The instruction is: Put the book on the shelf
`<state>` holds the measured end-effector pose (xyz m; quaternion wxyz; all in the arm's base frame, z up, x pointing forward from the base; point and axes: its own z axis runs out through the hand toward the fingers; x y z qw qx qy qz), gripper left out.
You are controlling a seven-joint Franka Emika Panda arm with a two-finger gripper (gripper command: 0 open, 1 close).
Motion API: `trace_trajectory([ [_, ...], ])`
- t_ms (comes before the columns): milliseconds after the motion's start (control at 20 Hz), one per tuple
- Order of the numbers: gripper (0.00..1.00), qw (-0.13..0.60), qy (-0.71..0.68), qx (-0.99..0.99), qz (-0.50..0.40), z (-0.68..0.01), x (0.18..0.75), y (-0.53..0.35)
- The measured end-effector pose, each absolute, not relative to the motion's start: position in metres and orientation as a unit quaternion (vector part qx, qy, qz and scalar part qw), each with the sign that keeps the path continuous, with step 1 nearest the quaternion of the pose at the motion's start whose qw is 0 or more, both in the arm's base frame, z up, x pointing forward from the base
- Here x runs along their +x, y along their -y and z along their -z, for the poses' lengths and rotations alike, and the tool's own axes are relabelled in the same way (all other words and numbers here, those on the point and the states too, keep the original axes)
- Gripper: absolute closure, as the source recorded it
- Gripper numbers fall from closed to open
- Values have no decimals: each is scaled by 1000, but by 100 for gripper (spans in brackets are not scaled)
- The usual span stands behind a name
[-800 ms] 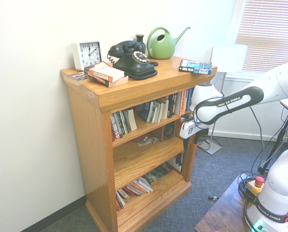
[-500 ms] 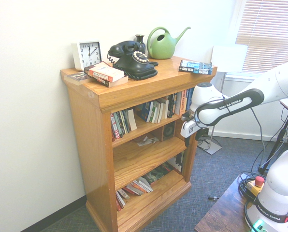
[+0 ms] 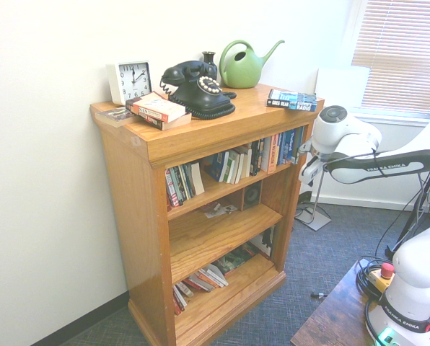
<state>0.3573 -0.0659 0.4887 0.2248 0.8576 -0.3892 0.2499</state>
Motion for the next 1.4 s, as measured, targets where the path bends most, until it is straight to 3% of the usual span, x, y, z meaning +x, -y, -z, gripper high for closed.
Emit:
trace_trajectory([
  [400,0,355,293,803,-378,-581,352,84],
  [800,0,427,202,776,-417,-618,382,88],
  [1400,0,446,74,773,-446,-600,408,91],
])
